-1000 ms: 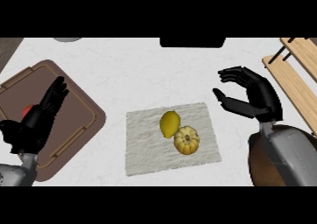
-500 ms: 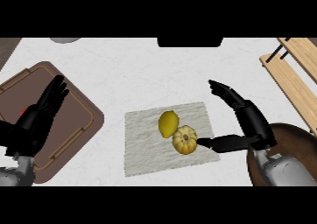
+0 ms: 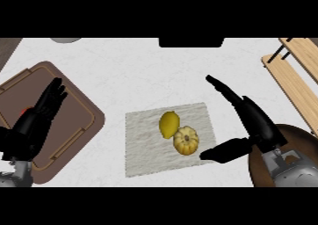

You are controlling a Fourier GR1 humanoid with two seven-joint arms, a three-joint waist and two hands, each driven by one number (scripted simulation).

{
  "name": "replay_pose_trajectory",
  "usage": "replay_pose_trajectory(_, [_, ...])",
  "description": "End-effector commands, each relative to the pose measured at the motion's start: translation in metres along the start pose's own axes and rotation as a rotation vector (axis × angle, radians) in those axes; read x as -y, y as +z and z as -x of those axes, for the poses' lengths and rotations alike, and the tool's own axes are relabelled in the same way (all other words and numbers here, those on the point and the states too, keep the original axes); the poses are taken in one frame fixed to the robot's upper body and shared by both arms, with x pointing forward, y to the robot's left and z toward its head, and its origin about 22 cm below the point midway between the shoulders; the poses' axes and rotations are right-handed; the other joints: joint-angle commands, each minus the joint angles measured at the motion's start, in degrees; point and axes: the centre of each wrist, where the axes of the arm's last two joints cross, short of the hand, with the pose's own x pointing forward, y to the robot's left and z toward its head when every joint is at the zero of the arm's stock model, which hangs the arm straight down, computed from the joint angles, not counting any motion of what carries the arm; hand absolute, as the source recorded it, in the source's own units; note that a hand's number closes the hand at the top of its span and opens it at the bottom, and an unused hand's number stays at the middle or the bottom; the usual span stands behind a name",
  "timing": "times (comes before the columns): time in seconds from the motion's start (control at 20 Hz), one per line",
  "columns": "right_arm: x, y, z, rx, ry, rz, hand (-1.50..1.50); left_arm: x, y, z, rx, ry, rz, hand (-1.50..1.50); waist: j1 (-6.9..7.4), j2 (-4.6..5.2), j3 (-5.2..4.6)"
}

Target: Pick the lemon from the placemat and place it in the tiered shelf

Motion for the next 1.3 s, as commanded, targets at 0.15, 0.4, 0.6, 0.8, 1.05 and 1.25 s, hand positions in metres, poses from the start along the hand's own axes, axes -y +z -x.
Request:
replay_pose_trajectory(0.15, [-0.023,-0.019,-0.023,-0.090,0.081,-0.082,-1.50,-0.002,0.000,0.007,-0.003,-0.008,0.007,0.00,0.16,0.15,0.04])
replay_pose_trajectory(0.4, [-0.039,-0.043,-0.039,-0.148,0.229,-0.105,-1.50,0.002,-0.015,-0.012,0.003,-0.002,0.007,0.00,0.26,0.19,0.04])
replay_pose_trajectory(0.6, [-0.057,-0.055,-0.052,-0.181,0.296,-0.124,-1.50,0.008,-0.009,-0.003,-0.005,0.002,-0.008,0.00,0.27,0.18,0.04])
replay_pose_trajectory(0.8, [-0.080,-0.055,-0.046,-0.203,0.305,-0.140,-1.50,0.005,-0.012,0.003,-0.004,0.014,0.004,0.00,0.09,0.18,0.05])
replay_pose_trajectory(1.05, [-0.090,-0.061,-0.050,-0.231,0.340,-0.205,-1.50,-0.001,-0.010,-0.010,0.012,0.002,0.001,0.00,0.11,0.14,0.05])
replay_pose_trajectory(1.25, [-0.089,-0.055,-0.022,-0.306,0.369,-0.301,-1.50,-0.005,-0.012,0.004,-0.011,0.003,0.011,0.00,-0.07,0.18,0.05])
